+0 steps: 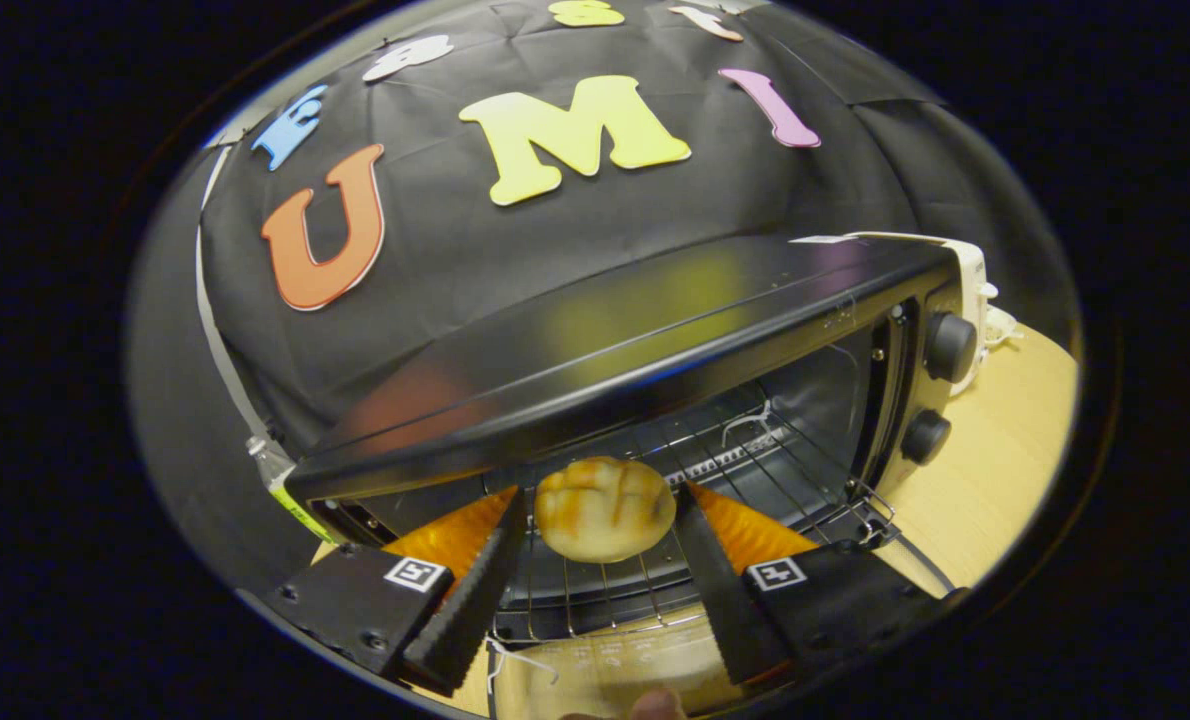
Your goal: Open the toaster oven, put the food inside, and close the toaster oven door.
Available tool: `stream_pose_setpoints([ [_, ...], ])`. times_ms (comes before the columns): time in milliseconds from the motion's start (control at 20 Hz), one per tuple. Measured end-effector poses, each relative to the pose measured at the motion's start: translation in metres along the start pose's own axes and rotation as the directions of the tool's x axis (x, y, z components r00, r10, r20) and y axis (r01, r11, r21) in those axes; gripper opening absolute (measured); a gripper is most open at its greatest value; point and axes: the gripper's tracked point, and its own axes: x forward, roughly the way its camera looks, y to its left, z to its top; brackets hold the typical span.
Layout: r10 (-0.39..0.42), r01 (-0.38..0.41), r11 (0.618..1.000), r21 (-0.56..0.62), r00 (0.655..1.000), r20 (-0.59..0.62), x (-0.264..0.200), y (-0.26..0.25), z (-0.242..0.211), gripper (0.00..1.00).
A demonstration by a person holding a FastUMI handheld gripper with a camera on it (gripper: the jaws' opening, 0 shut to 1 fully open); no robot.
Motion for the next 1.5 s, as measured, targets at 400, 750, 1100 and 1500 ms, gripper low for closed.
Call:
stream_pose_setpoints([
  [400,0.072,-0.071,0.988,-0.134,0.997,-0.001,-0.076,0.007,-0.015,0.98],
  [750,0.202,-0.208,0.955,-0.211,0.978,-0.052,-0.173,0.02,-0.019,1.0],
  [1100,0.18,-0.206,0.935,-0.29,0.977,-0.116,-0.225,-0.024,-0.066,1.0],
  [1500,0.091,-0.164,0.929,-0.332,0.97,-0.226,-0.201,-0.067,-0.126,1.0],
])
